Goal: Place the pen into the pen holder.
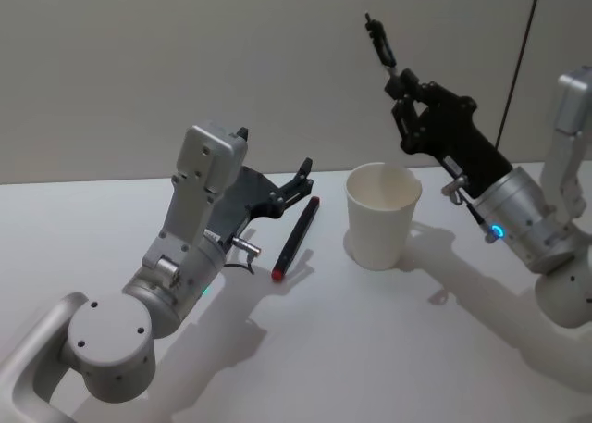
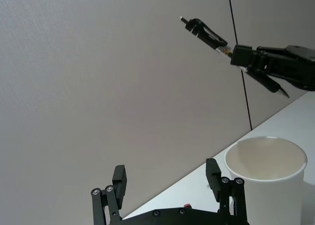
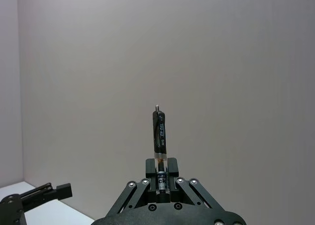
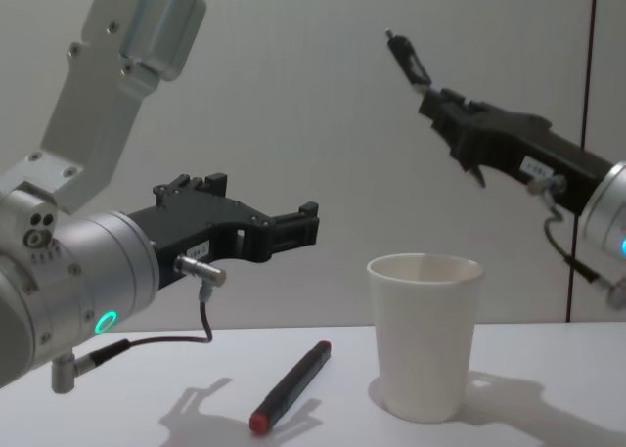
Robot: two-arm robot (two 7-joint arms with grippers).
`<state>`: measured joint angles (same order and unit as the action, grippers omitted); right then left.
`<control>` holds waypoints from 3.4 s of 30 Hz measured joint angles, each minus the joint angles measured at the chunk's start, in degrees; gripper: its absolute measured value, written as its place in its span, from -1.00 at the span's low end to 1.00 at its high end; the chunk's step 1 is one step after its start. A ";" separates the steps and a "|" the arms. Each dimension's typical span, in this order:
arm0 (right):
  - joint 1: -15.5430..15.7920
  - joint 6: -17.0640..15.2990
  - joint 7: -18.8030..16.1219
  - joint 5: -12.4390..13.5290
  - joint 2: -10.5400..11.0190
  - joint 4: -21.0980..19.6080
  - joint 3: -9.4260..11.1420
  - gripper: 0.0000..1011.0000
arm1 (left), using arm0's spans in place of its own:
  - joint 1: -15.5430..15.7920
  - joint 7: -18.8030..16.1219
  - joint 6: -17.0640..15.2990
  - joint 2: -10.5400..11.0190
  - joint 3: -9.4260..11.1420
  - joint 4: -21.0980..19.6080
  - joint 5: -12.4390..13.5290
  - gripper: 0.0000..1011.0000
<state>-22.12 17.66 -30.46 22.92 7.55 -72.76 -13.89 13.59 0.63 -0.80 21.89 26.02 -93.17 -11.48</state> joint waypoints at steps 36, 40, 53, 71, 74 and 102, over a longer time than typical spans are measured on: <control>-0.80 3.37 -1.01 -3.91 -1.24 7.18 -2.08 -0.74 | 0.00 0.00 0.00 0.00 0.00 0.00 0.00 0.98; -0.70 3.56 -1.01 -4.09 -1.22 7.30 -2.17 -0.74 | 0.00 0.00 0.00 0.00 0.00 0.00 0.00 0.98; -0.50 3.83 -0.92 -4.43 -1.18 7.54 -2.28 -0.38 | 0.00 0.00 0.00 0.00 0.00 0.00 0.00 0.98; -0.41 3.97 -0.84 -4.54 -1.11 7.65 -2.37 0.69 | 0.00 0.00 0.00 0.00 0.00 0.00 0.00 0.98; -0.35 3.93 -0.83 -4.51 -1.06 7.58 -2.36 0.86 | 0.00 0.00 0.00 0.00 0.00 0.00 0.00 0.98; 4.80 -1.84 4.23 -2.53 1.87 -1.94 -1.12 0.98 | 0.00 -0.01 0.00 0.00 0.00 0.00 0.00 0.98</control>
<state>-17.33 15.82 -26.23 20.39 9.41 -74.71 -15.01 13.59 0.62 -0.80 21.89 26.02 -93.17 -11.48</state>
